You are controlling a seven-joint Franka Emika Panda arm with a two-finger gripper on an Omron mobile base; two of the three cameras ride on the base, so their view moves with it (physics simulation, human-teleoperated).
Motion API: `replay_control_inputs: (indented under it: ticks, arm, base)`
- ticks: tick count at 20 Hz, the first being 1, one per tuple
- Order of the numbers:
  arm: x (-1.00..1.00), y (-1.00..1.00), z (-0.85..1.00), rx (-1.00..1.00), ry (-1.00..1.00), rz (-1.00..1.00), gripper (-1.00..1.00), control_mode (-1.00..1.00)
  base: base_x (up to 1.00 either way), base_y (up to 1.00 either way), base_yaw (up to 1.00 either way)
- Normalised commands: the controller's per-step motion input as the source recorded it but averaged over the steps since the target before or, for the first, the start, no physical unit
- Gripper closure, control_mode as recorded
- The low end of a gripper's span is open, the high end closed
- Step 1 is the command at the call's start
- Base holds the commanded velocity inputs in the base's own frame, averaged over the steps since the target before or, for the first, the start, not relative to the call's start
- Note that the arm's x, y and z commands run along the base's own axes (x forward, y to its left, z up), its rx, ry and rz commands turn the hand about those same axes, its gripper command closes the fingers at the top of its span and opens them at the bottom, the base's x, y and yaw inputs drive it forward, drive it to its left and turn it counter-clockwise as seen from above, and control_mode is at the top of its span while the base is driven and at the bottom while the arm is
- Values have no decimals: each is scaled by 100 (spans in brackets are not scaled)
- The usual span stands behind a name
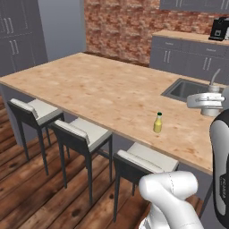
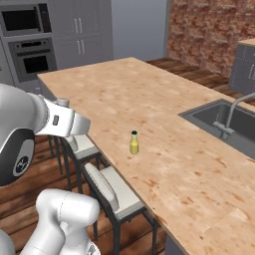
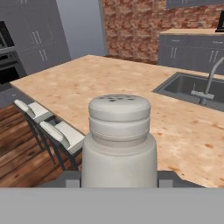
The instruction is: Move the mustard and shaker from the cabinet to the dining counter.
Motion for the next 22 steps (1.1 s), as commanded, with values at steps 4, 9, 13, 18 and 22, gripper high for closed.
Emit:
replay_control_inputs:
  ticks: [4,9,13,18,22]
  arm:
    - [0,0,0,0,0,0,100,100]
    - [-3,0,0,0,0,0,100,-100]
    - [-7,-5,-3,4,0,-1,100,-100]
    - [-2,-20,-6,0,0,15,100,-100]
    - [-4,-30,-12,0,-1,29,100,-100]
  base:
    - [0,0,0]
    - [0,0,0]
    - [0,0,0]
    - [0,0,0]
    - [0,0,0]
